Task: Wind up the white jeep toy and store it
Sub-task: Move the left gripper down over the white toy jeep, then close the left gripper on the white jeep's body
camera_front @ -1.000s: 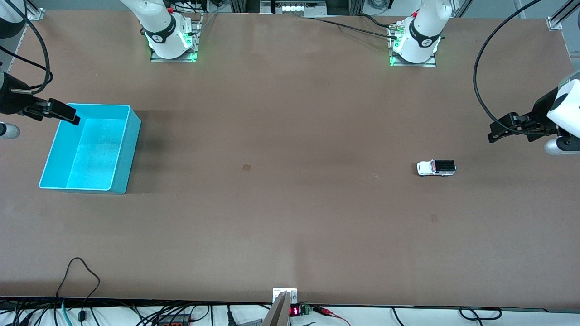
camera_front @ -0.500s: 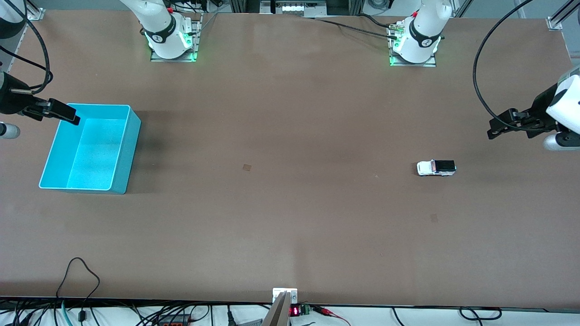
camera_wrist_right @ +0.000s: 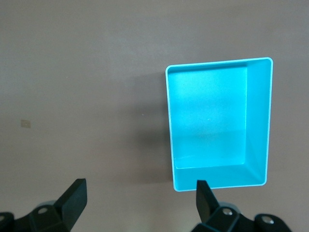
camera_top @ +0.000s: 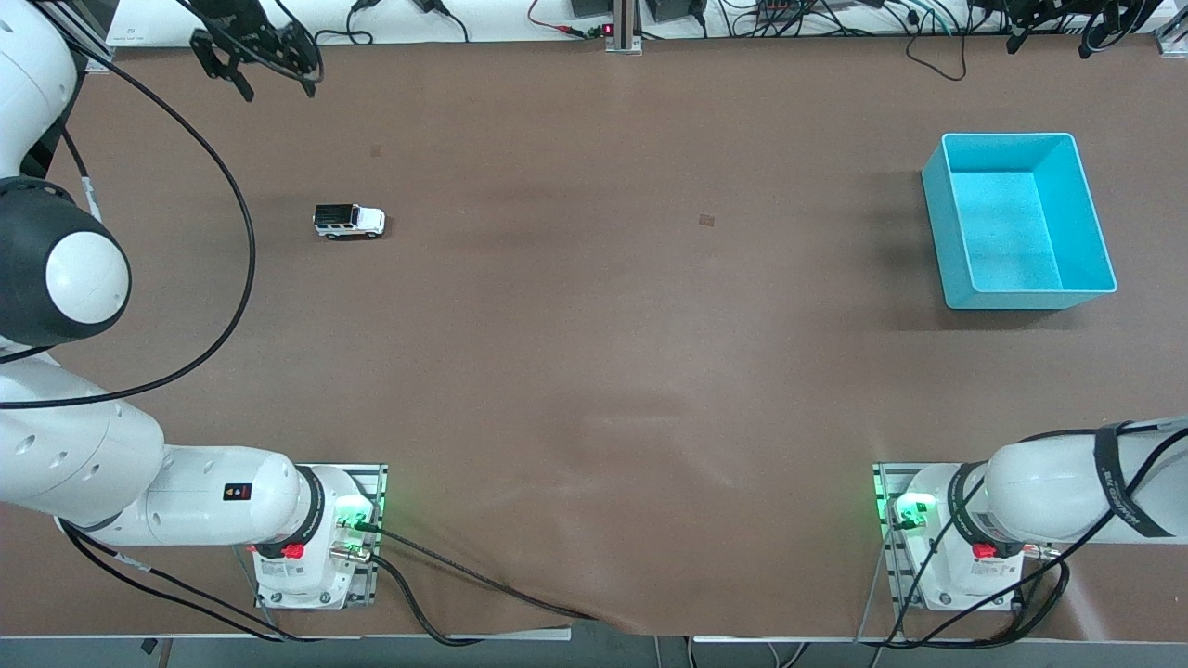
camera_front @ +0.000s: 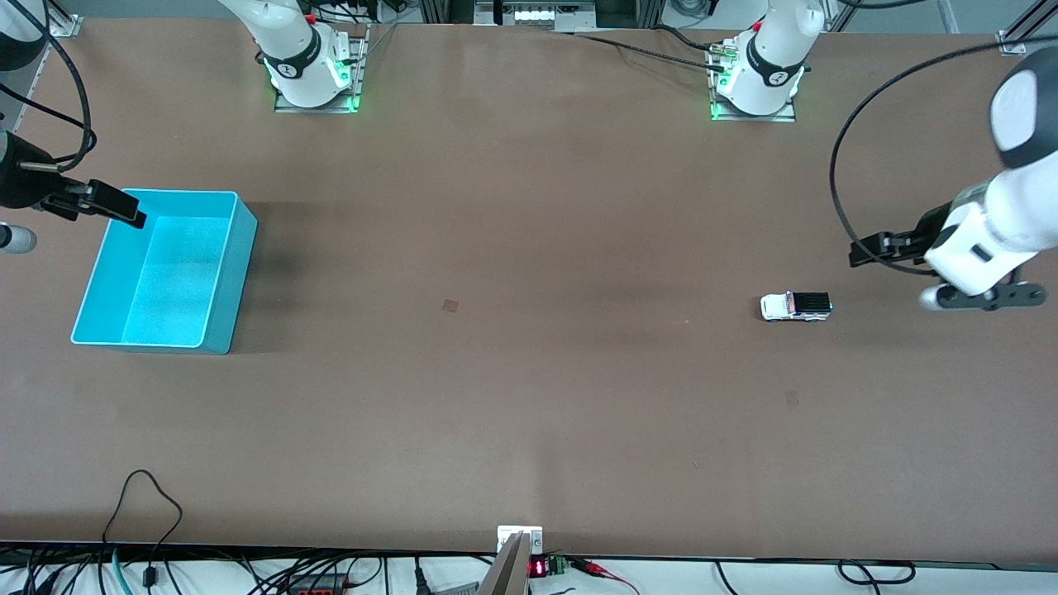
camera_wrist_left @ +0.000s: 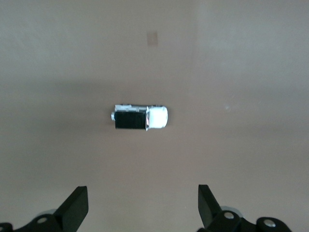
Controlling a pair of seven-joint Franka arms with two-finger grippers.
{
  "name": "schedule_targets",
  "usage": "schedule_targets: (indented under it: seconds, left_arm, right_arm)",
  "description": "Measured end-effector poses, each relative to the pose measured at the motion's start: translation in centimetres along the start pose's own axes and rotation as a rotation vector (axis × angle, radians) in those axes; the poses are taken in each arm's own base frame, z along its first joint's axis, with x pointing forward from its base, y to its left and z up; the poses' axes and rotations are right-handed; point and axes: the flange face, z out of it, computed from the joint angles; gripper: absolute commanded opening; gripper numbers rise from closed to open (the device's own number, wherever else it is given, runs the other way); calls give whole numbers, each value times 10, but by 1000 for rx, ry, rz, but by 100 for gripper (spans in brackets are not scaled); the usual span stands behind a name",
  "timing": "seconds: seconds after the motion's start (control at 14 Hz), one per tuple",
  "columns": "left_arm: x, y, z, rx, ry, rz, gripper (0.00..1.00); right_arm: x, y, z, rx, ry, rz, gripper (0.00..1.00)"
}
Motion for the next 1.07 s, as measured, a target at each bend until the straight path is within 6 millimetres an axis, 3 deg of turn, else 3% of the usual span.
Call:
schedule_targets:
  seconds: [0.21,0.5,0.86,1.07]
  left_arm:
    - [5,-1,61,1,-15,-3,100]
    - [3,-3,108,1,4,47,100]
    - [-10,-9,170,12,19,362,100]
    - [-12,-12,182,78,29,608,100]
  right_arm:
    - [0,0,0,0,0,0,100]
    - [0,0,0,0,0,0,100]
    - [0,0,0,0,0,0,100]
    - [0,1,0,0,0,1,100]
